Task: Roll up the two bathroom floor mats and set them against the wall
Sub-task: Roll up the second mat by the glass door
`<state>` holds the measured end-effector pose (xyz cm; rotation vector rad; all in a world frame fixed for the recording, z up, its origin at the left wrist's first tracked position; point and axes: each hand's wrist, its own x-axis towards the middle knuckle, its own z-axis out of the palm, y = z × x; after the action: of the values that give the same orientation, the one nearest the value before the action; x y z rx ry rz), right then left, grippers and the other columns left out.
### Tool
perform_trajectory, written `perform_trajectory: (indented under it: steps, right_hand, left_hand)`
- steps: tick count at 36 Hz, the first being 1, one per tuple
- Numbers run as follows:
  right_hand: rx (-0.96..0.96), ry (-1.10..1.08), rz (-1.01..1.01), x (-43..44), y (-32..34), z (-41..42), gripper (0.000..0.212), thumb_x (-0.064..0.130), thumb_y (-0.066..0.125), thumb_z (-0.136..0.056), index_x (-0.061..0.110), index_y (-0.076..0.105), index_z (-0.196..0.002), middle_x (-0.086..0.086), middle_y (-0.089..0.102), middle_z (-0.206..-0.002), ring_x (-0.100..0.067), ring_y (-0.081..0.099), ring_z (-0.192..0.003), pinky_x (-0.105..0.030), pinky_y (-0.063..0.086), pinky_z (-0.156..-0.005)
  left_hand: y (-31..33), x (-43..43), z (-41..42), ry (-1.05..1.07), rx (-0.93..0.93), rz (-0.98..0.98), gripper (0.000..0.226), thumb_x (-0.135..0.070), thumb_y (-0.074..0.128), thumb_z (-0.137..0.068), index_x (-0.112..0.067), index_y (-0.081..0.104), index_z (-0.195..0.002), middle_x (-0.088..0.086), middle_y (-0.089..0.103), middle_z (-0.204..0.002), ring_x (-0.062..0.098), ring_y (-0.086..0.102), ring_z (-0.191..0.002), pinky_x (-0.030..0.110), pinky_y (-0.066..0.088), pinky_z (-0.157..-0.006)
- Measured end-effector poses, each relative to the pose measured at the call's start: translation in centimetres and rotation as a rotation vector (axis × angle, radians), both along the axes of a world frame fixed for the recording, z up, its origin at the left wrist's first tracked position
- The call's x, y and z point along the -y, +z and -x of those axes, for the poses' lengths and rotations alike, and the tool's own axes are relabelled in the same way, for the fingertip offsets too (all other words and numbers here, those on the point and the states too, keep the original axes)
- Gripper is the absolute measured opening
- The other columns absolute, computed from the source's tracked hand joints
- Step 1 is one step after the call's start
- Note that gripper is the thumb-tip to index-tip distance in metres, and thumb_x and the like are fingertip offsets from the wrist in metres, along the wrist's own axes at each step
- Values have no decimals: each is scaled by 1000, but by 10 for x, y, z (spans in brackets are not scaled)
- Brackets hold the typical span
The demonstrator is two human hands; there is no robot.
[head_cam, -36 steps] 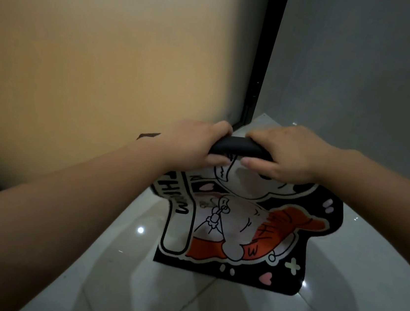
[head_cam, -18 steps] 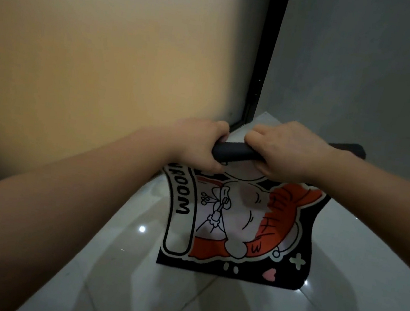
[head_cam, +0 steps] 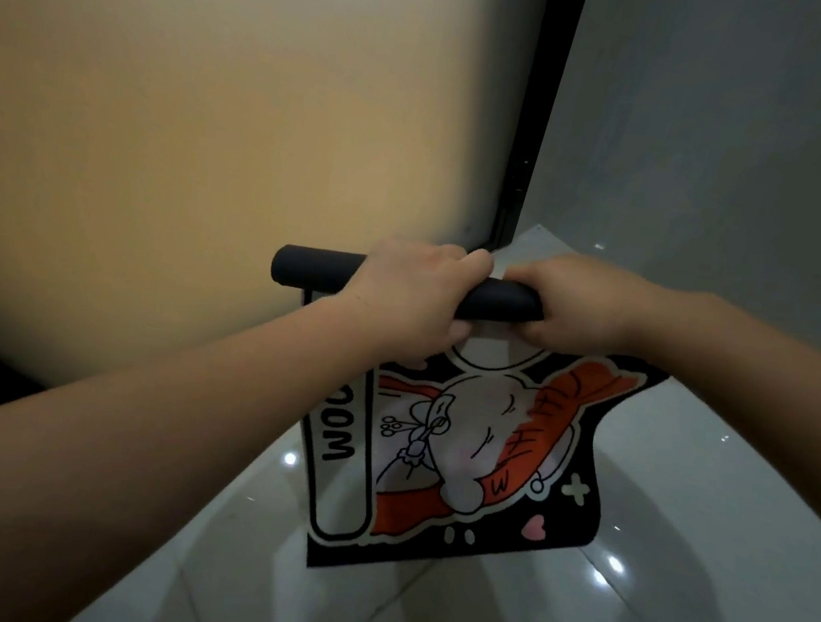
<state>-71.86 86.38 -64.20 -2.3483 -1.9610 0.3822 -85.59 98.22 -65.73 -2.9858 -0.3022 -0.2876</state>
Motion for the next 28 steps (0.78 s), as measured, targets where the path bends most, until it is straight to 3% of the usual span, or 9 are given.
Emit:
perform_trajectory:
  steps: [4, 6, 9, 14, 16, 20, 24, 26, 28]
  right_hand:
    - [356, 106, -212, 4, -12, 4, 18, 29, 58, -84, 19, 52, -98, 0, 59, -82, -26, 59, -78, -29, 27, -55]
    - [444, 191, -310, 6, -18, 2, 20, 26, 66, -79, 15, 53, -89, -4, 62, -74, -28, 61, -64, -26, 15, -45]
    - [480, 242, -368, 7, -20, 0, 28, 25, 74, -70, 14, 51, -80, -4, 58, -62, -27, 56, -48, -18, 4, -45]
    - [313, 146, -164, 7, -8, 3, 36, 49, 58, -76, 29, 50, -105, 7, 57, -89, -18, 58, -82, -27, 27, -56]
    - [188, 102, -51, 6, -3, 3, 34, 49, 63, -73, 36, 51, -101, 10, 58, -87, -14, 58, -80, -26, 32, -58]
    - [-85, -12, 37, 5, -3, 1, 36, 25, 70, -76, 42, 39, -80, 17, 48, -70, -3, 49, -65, -19, 30, -52]
    - [134, -16, -97, 6, -9, -1, 24, 24, 63, -81, 32, 41, -86, 15, 39, -65, -12, 48, -65, -17, 21, -49]
    - [330, 42, -202, 9, -15, -1, 15, 25, 62, -83, 24, 48, -90, 10, 47, -70, -20, 56, -71, -23, 18, -47]
    - [487, 151, -342, 13, -24, -3, 18, 17, 69, -75, 15, 54, -86, 0, 58, -69, -25, 59, -60, -24, 19, -48]
  left_hand:
    - [7, -6, -4, 90, -213, 214, 35, -45, 63, -74, -27, 52, -102, -7, 53, -79, 21, 52, -77, 31, 36, -63]
    - [5, -9, -5, 101, -271, 355, 37, -42, 66, -75, -25, 53, -104, -6, 55, -80, 22, 54, -78, 31, 42, -66]
    - [-1, -7, -3, 86, -248, 338, 25, -31, 61, -81, -22, 53, -102, -1, 56, -85, 26, 59, -85, 32, 44, -66]
    - [-10, 3, 3, 91, -77, 87, 20, -28, 53, -90, -19, 47, -107, 5, 63, -97, 30, 60, -90, 34, 32, -61]
    - [-11, 5, 5, 88, -15, 46, 22, -30, 54, -90, -18, 47, -107, 3, 62, -99, 29, 59, -89, 34, 31, -61]
    - [-14, 4, 4, 45, 103, -40, 31, -36, 61, -84, -16, 49, -105, 2, 61, -99, 27, 58, -88, 33, 27, -64]
    - [-17, 3, 1, 38, 78, -67, 39, -45, 55, -81, -18, 46, -107, 2, 57, -103, 26, 56, -91, 34, 29, -70]
    - [-13, 0, -1, 44, 23, 21, 41, -47, 54, -79, -20, 47, -108, 3, 56, -103, 26, 55, -91, 34, 34, -70]
    - [-9, -5, -3, 65, -106, 174, 45, -49, 60, -75, -22, 49, -109, 2, 58, -102, 25, 57, -90, 33, 42, -71]
